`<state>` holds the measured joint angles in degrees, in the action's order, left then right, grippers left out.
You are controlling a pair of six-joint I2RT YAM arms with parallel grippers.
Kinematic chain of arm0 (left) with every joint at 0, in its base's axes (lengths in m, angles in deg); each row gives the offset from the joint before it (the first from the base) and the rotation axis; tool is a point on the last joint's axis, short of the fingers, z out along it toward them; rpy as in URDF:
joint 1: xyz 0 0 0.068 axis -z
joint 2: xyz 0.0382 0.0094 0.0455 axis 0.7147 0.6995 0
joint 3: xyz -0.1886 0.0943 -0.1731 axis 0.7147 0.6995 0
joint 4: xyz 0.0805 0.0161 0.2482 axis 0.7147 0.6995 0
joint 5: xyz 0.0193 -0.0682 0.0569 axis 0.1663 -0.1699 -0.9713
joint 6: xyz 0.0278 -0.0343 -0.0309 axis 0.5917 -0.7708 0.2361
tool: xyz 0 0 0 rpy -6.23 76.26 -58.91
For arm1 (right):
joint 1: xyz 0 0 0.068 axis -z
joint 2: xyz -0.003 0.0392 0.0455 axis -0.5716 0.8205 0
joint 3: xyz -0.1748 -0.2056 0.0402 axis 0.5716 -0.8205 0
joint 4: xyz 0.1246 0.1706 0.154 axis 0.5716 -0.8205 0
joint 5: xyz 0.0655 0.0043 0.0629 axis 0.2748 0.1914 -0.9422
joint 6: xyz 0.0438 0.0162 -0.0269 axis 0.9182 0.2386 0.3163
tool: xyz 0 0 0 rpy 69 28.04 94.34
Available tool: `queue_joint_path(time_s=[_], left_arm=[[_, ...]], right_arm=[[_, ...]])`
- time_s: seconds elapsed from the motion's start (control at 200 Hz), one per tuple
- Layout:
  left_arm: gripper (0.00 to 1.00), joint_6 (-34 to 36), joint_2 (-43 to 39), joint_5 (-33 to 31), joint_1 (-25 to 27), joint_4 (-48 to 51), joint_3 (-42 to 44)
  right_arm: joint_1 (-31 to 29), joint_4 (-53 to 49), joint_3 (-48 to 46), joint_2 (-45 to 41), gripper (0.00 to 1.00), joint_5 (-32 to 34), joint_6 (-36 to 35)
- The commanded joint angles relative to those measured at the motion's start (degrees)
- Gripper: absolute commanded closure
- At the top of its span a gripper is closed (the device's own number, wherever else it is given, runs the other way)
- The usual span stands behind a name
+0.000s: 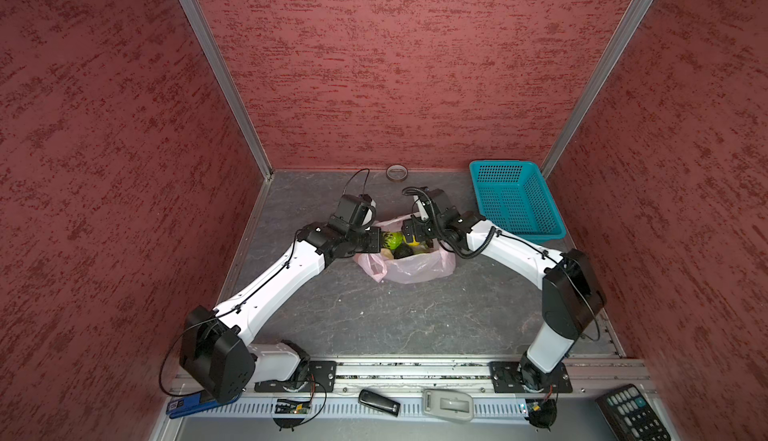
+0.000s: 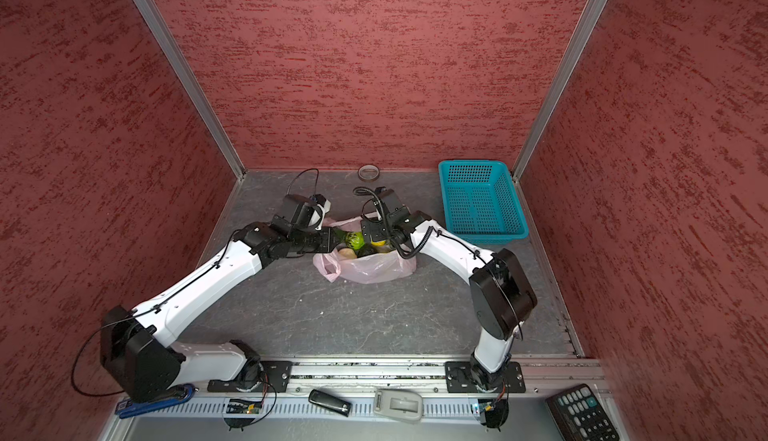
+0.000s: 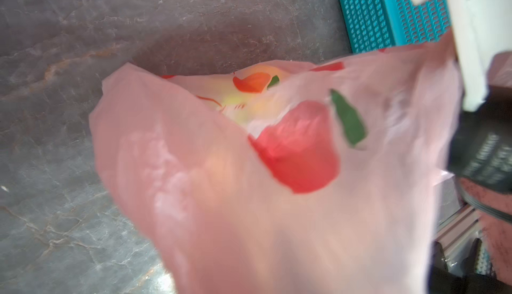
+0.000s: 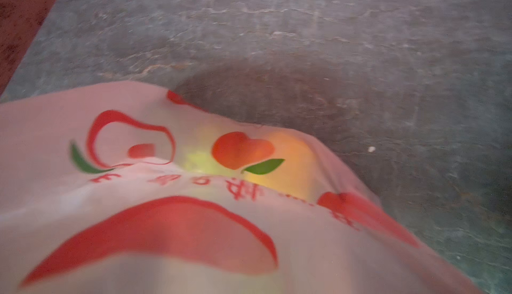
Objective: Untie the knot of the plastic bag and take out the fruit
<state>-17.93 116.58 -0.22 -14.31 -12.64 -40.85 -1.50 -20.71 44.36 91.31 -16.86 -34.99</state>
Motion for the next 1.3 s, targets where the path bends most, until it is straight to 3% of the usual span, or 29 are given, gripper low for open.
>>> queue_joint_path(time_s=[0.0, 0.07, 0.225, 0.511, 0.661, 0.802, 0.877, 1.037, 1.297], left_arm=[[0.4, -0.16, -1.66, -1.16, 0.06, -0.35, -0.18], [0.22, -0.49, -1.87, -2.31, -0.2, 0.46, 0.27], [0.01, -1.89, -0.44, -8.65, -0.43, 3.98, -0.45], [0.0, 1.24, 6.88, -15.16, 0.81, 2.97, -6.03], [0.22, 3.68, 11.06, -16.75, 0.88, 1.81, -8.08], [0.67, 2.08, 14.05, -23.54, 0.43, 7.51, -10.96], [0.78, 1.15, 14.01, -29.08, 0.11, 11.01, -11.36], [0.84, 1.0, 11.83, -31.82, -1.81, 14.43, -11.13], [0.86, -0.71, 12.51, -15.71, 1.92, 13.43, -13.14]], right_arm=[[0.02, 1.4, -0.9, 0.03, 0.02, 2.81, 3.25], [-0.03, 2.19, -2.22, -0.87, 0.02, 2.43, 3.3], [0.01, 2.6, -3.83, -2.46, 0.02, 2.75, 3.23], [-0.05, 4.25, -7.01, -4.54, 0.02, 2.94, 3.89], [-0.02, 4.44, -8.54, -5.34, 0.02, 3.69, 3.94], [-0.03, 3.72, -9.47, -5.41, 0.02, 6.65, 3.91], [0.26, 2.88, -9.83, -5.4, 0.02, 9.08, 3.78], [2.49, 1.42, -10.18, -5.39, 0.02, 11.28, 2.96], [0.58, 1.81, -6.58, -6.36, 0.01, -2.46, -8.01]])
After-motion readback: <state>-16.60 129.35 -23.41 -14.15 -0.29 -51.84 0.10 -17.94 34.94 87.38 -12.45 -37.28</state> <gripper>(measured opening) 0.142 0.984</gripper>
